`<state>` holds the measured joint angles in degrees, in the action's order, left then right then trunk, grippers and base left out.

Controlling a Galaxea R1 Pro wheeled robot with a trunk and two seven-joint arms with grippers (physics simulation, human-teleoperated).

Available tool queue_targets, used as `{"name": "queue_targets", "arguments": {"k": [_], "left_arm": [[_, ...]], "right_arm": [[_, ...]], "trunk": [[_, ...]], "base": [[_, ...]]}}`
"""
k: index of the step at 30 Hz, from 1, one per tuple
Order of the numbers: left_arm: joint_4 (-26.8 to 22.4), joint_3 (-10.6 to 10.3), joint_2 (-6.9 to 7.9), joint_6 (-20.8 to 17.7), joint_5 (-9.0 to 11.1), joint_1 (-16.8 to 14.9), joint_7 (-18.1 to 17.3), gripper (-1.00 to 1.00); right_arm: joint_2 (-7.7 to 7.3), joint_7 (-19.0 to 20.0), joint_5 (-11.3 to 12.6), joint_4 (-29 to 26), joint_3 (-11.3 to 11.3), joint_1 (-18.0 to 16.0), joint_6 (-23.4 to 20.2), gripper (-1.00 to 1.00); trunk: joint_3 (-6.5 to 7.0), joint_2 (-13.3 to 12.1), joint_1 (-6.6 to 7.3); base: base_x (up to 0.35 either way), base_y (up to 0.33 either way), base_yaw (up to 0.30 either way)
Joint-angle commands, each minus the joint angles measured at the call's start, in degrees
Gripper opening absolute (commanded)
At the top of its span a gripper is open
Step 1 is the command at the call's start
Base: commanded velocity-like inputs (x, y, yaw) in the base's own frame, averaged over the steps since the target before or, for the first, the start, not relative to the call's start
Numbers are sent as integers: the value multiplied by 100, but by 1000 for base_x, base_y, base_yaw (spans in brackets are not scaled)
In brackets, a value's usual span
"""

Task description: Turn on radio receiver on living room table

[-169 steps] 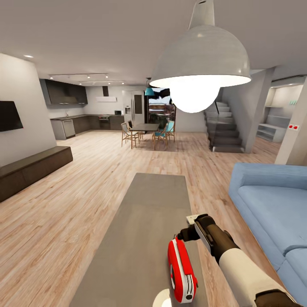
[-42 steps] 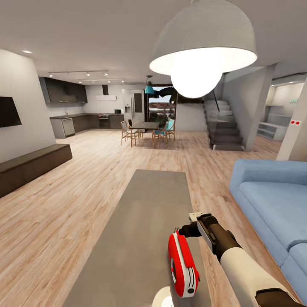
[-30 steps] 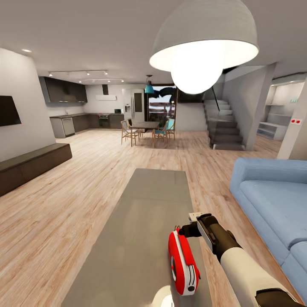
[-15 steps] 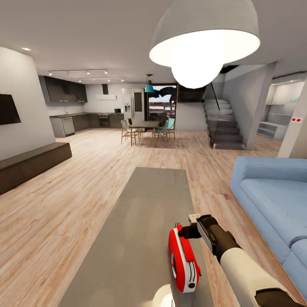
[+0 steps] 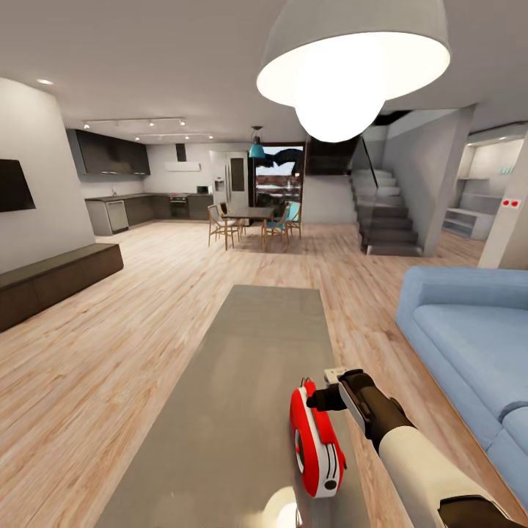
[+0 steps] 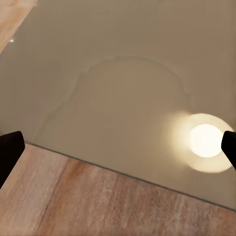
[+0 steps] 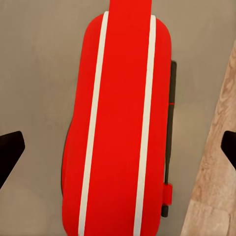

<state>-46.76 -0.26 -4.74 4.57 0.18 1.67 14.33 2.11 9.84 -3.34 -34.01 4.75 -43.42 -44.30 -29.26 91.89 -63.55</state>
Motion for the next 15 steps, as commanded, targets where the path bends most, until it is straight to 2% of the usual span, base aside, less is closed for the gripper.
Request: {"name": "queue_targets", "arguments": {"k": [1, 5, 15], "left_arm": [[0, 0, 0, 0, 0, 0, 0, 100], [0, 0, 0, -3, 0, 0, 0, 100], [-3, 0, 0, -8, 8, 0, -8, 100]], "right_arm": [[0, 0, 0, 0, 0, 0, 0, 100], [0, 0, 0, 6, 0, 0, 0, 100], [0, -5, 0, 36, 10, 0, 0, 100]], "trunk": [[-18, 42, -23], [-90, 202, -111], [-90, 202, -111]], "base": [[0, 0, 0], [0, 0, 0], [0, 0, 0]]}}
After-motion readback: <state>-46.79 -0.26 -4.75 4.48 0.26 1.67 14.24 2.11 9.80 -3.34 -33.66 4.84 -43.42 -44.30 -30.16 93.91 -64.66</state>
